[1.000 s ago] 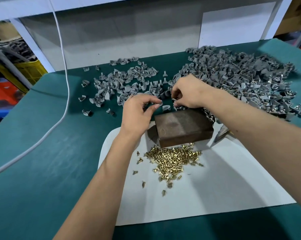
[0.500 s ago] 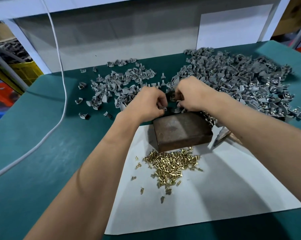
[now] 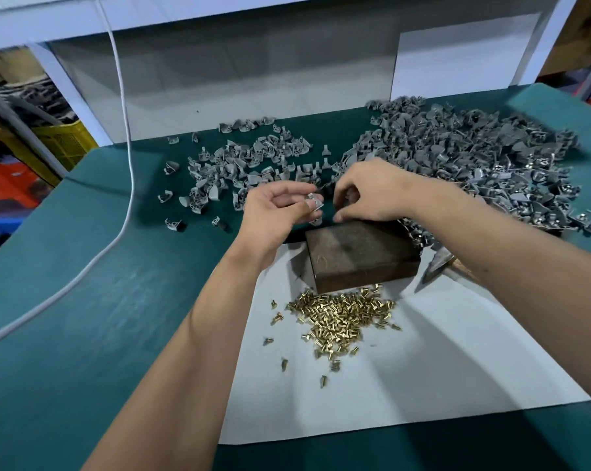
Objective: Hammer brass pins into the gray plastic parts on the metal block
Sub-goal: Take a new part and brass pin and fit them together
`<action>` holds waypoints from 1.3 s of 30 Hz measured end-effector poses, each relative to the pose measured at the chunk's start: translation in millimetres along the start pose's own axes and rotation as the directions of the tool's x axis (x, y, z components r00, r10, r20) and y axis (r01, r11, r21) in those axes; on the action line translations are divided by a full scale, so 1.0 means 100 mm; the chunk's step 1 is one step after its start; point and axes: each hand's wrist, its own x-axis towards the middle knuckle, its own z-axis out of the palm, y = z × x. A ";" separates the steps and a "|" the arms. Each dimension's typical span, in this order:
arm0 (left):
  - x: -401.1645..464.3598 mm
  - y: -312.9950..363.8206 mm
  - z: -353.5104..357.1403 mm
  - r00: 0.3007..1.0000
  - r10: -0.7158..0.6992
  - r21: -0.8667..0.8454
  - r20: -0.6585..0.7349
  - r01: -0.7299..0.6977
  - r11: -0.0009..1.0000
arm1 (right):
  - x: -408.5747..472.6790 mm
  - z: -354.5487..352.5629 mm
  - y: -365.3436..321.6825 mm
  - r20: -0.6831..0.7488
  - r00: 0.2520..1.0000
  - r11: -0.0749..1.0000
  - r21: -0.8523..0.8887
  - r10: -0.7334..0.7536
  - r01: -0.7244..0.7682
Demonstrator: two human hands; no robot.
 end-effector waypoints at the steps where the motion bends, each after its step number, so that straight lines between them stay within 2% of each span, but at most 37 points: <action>1: -0.02 0.00 0.00 1.000 -0.007 -0.027 -0.017 0.006 1.000 | 0.00 0.01 0.00 0.029 1.000 1.000 0.004 0.004 -0.004; 5: -0.08 -0.02 -0.03 0.989 -0.008 -0.122 -0.150 -0.011 0.992 | 0.00 -0.02 0.10 0.020 0.992 0.992 0.022 0.123 -0.124; 8: -0.11 -0.05 -0.05 0.959 -0.003 -0.199 -0.284 -0.056 0.979 | -0.01 -0.03 0.20 -0.056 0.970 0.968 -0.068 0.238 -0.241; 10: -0.13 -0.10 -0.05 0.933 -0.001 -0.229 -0.359 -0.087 0.970 | -0.03 -0.01 0.27 -0.113 0.950 0.952 -0.063 0.293 -0.301; 14: -0.17 -0.19 -0.06 0.922 0.051 -0.191 -0.384 -0.134 0.972 | -0.15 -0.03 0.22 -0.207 0.936 0.959 0.060 0.283 -0.277; 16: -0.18 -0.21 -0.06 0.926 0.073 -0.193 -0.370 -0.154 0.969 | -0.29 -0.06 0.09 -0.283 0.935 0.972 0.152 0.215 -0.178; 19: -0.19 -0.21 -0.07 0.927 0.112 -0.193 -0.358 -0.190 0.963 | -0.62 -0.05 -0.27 -0.347 0.938 0.969 0.231 0.002 0.084; 22: -0.20 -0.21 -0.08 0.929 0.143 -0.189 -0.343 -0.217 0.958 | -0.96 0.06 -0.60 -0.180 0.959 0.932 0.252 -0.218 0.260; 25: -0.20 -0.21 -0.07 0.930 0.156 -0.186 -0.333 -0.227 0.956 | -1.17 0.25 -0.78 -0.049 0.907 0.892 0.171 -0.417 0.419; 30: -0.20 -0.19 -0.06 0.931 0.145 -0.176 -0.334 -0.212 0.961 | -1.30 0.46 -0.90 -0.090 0.883 0.872 0.137 -0.461 0.470; 35: -0.20 -0.20 -0.07 0.936 0.133 -0.231 -0.325 -0.215 0.949 | -1.32 0.56 -1.04 -0.015 0.853 0.840 0.163 -0.522 0.517; 39: -0.19 -0.22 -0.08 0.941 0.136 -0.258 -0.309 -0.220 0.941 | -1.29 0.60 -1.08 -0.026 0.838 0.829 0.128 -0.546 0.544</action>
